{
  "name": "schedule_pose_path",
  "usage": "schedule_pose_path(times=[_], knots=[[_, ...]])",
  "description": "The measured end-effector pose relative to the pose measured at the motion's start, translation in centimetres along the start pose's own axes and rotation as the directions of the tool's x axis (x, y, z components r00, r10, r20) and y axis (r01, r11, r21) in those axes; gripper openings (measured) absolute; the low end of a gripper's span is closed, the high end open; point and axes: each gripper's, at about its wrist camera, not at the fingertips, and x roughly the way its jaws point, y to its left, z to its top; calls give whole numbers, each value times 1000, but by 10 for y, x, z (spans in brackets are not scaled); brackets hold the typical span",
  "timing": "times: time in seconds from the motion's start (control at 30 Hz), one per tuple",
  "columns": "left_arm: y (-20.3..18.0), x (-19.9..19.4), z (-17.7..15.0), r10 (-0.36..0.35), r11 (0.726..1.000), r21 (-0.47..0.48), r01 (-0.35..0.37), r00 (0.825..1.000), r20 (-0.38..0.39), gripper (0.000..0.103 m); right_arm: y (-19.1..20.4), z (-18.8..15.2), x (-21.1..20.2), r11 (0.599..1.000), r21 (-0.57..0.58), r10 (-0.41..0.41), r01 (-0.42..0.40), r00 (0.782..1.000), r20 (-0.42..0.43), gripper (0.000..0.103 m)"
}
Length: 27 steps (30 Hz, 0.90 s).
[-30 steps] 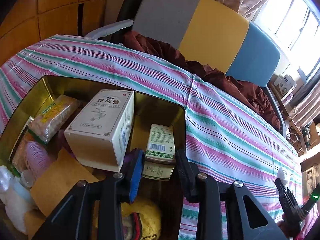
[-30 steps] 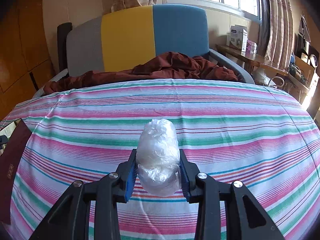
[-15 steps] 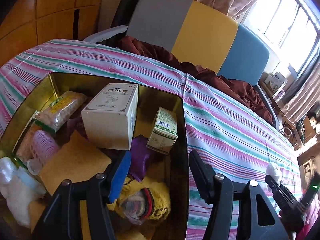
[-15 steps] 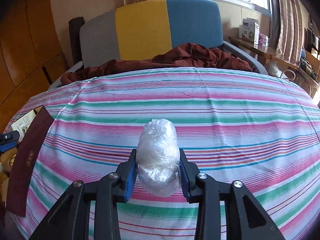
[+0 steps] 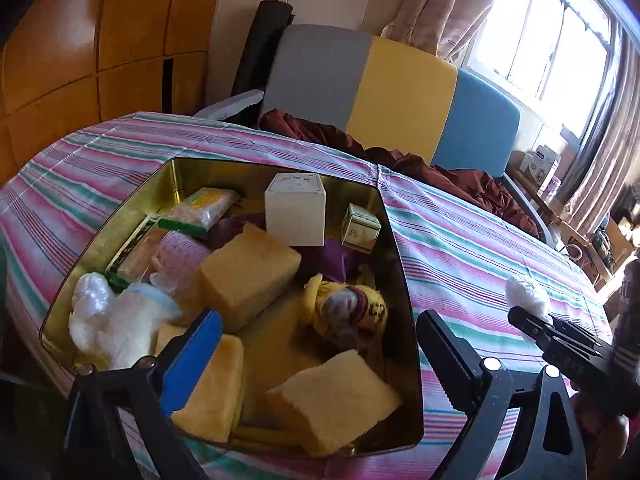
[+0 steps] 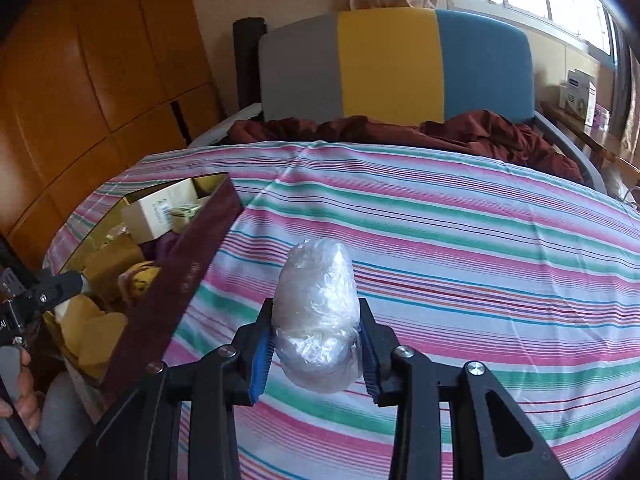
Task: Organize objects
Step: 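Carry the plastic bundle over the tray and open the right tool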
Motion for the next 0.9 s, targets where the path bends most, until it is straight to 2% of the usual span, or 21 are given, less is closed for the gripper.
schedule_pose_path(times=[0.17,0.33,0.43,0.53,0.73,0.9], knots=[[17,-24,-13,17,1000,-8,-16,999,31,102,43,2,-4,995,-48,85,-85,996,-10,37],[28,-40,-23,79,997,8,-80,995,61,103,87,6,-1,978,-94,185,-189,981,-53,37],[34,-45,-26,147,989,16,-148,987,64,103,113,9,3,964,-137,220,-228,973,-70,37],[41,-49,-30,203,978,23,-205,977,69,103,136,11,7,951,-176,240,-253,967,-88,37],[61,-50,-37,261,965,-14,-260,965,25,103,170,12,13,935,-211,265,-284,957,-117,37],[74,-52,-39,316,948,-43,-316,949,8,103,192,10,27,939,-210,242,-273,957,-161,37]])
